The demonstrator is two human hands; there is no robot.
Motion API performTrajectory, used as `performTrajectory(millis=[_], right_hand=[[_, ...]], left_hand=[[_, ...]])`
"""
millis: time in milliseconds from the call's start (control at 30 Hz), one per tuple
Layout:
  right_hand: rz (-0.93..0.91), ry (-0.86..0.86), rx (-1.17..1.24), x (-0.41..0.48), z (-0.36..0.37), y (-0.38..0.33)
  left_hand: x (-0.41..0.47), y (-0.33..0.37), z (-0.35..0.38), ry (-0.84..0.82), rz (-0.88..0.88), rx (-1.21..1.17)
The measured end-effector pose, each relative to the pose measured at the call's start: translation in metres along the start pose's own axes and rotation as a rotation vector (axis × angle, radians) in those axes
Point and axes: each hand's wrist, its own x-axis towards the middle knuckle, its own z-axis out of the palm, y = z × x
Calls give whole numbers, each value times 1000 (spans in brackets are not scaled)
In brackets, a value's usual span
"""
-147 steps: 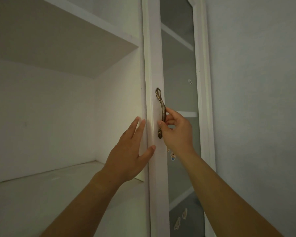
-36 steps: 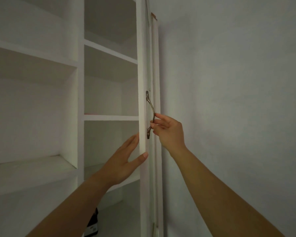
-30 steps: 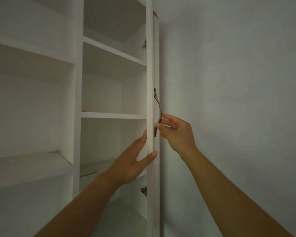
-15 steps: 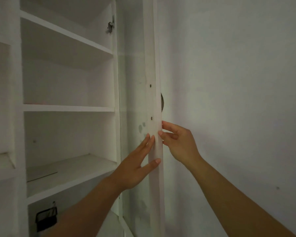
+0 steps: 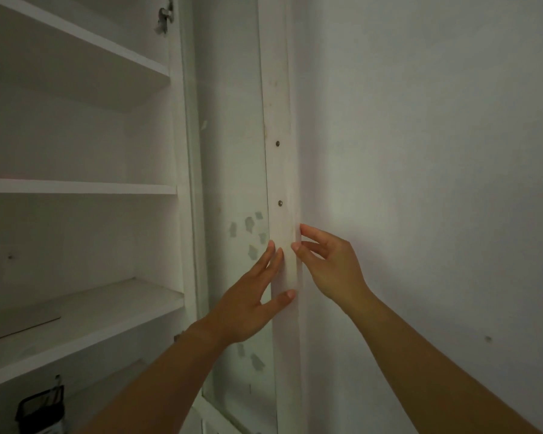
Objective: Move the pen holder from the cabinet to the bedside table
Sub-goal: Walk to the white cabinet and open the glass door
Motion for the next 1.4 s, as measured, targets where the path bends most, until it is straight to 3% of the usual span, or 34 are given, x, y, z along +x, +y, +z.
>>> performTrajectory(millis=[267,467,733,967,1400], right_hand=[[14,46,-12,10,-7,18],[-104,121,-23,-6,-2,20],[-82,-106,71,-27,57,27],[-11,-311,129,-58,138,42],[136,-515,108,-118,272,101]], left_hand=[[18,-7,17,-15,-7,11],[-3,-30,1,-58,-80,13],[-79,-65,-28,38,-170,124],[-157,-112,-43,51,-356,235],[-237,-214,-22,44,-508,199]])
